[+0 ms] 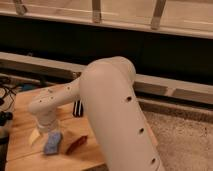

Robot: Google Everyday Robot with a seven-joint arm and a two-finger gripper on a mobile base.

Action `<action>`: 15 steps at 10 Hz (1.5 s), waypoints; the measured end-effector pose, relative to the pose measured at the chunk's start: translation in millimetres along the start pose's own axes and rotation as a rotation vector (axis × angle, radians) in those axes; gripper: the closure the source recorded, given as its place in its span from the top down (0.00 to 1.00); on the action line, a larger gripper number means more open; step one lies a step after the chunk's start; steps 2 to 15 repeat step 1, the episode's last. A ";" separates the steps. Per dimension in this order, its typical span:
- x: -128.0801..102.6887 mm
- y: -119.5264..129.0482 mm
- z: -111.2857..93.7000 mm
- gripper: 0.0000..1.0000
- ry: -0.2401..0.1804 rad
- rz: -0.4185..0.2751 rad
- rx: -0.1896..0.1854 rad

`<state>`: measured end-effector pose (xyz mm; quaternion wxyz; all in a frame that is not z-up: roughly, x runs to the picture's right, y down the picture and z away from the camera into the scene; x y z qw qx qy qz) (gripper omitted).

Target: Place the white sponge in the ceramic cup

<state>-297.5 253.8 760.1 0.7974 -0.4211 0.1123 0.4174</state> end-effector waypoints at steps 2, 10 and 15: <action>-0.2 1.2 0.9 1.00 0.005 -0.001 0.002; -0.2 1.2 0.9 1.00 0.005 -0.001 0.002; -0.2 1.2 0.9 1.00 0.005 -0.001 0.002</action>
